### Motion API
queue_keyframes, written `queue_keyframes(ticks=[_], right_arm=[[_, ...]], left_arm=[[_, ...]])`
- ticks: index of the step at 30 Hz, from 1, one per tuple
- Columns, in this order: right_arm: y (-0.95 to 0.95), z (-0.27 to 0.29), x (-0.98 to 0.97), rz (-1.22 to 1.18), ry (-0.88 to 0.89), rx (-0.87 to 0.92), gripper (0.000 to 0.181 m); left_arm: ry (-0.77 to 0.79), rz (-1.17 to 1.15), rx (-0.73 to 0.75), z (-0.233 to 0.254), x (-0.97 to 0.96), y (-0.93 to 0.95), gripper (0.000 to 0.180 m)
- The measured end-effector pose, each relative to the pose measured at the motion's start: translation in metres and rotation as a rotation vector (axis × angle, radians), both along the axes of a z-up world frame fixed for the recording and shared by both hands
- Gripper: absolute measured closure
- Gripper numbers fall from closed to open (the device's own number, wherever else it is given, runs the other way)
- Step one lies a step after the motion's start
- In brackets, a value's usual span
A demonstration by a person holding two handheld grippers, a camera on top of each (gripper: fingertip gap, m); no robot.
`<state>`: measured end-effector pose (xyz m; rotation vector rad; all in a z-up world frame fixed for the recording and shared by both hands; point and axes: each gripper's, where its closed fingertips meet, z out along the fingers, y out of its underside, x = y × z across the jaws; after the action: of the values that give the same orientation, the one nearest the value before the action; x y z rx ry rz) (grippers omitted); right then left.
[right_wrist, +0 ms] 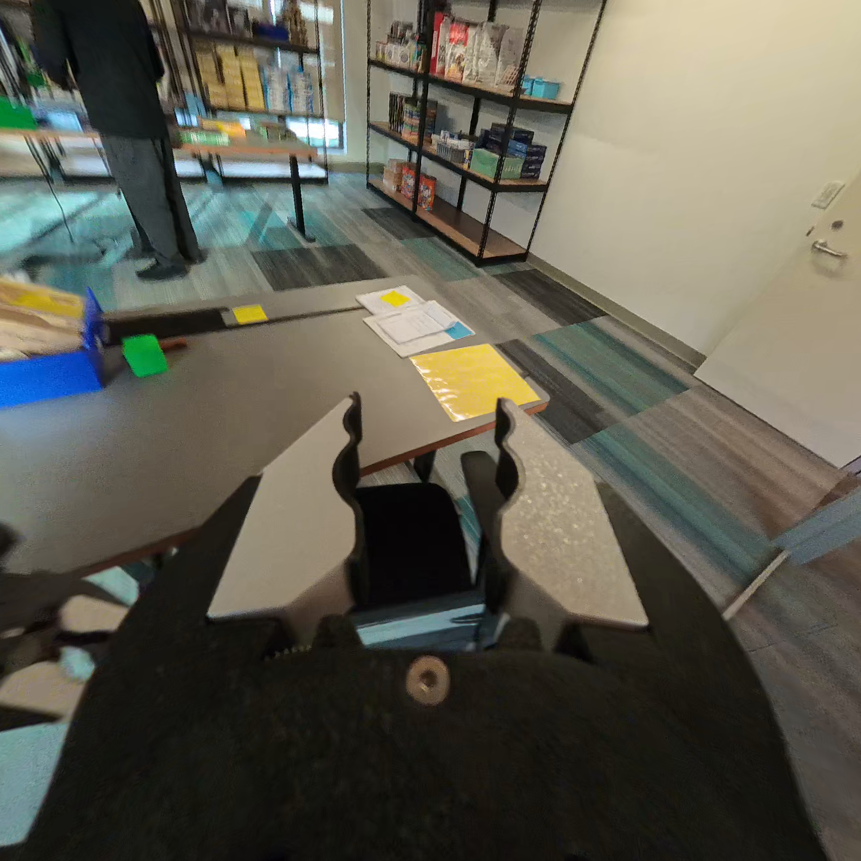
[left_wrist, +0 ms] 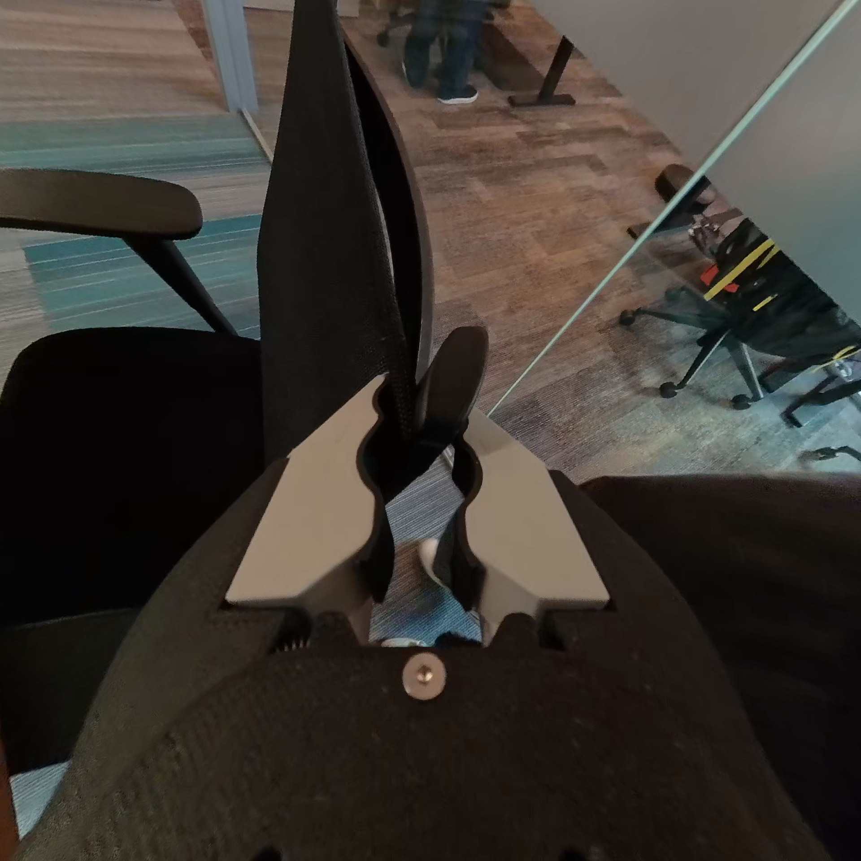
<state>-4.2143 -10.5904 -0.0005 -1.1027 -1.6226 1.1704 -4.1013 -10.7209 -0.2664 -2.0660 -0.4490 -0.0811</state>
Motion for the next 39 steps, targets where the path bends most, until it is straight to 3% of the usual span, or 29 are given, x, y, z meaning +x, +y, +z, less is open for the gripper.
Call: queue_keyframes(ticks=[5,8,10,14,18,21,25,29,33,37,39], right_arm=[[0.022,-0.063,-0.159,0.135,-0.196,0.197,0.097],[0.043,-0.144,-0.266,0.225,-0.337,0.322,0.098],[0.057,-0.215,-0.327,0.282,-0.473,0.372,0.092],[0.07,-0.351,-0.399,0.34,-0.728,0.296,0.074],[0.074,-0.456,-0.42,0.332,-0.896,0.341,0.056],[0.067,-0.507,-0.419,0.319,-1.021,0.367,0.044],[0.065,-0.541,-0.426,0.286,-1.119,0.399,0.045],[0.064,-0.553,-0.433,0.275,-1.172,0.407,0.061],[0.067,-0.566,-0.432,0.265,-1.202,0.453,0.076],[0.067,-0.566,-0.432,0.28,-1.192,0.447,0.076],[0.067,-0.566,-0.432,0.287,-1.193,0.446,0.076]], left_arm=[[-0.055,0.0,0.095,0.003,-0.007,0.001,0.156],[-0.095,0.029,0.123,0.005,-0.008,0.001,0.153],[-0.163,0.122,0.159,0.008,-0.015,-0.004,0.138],[-0.358,0.433,0.105,-0.013,-0.029,-0.028,0.073],[-0.429,0.59,0.038,-0.018,-0.028,-0.037,0.062],[-0.491,0.658,-0.006,-0.019,-0.021,-0.044,0.064],[-0.566,0.714,-0.02,-0.02,-0.02,-0.07,0.067],[-0.612,0.919,0.021,-0.034,-0.051,-0.13,0.083],[-0.538,1.192,-0.36,-0.112,-0.094,-0.191,0.091],[-0.634,1.387,-0.364,-0.184,-0.134,-0.171,0.082],[-0.694,1.444,-0.479,-0.223,-0.134,-0.166,0.078]])
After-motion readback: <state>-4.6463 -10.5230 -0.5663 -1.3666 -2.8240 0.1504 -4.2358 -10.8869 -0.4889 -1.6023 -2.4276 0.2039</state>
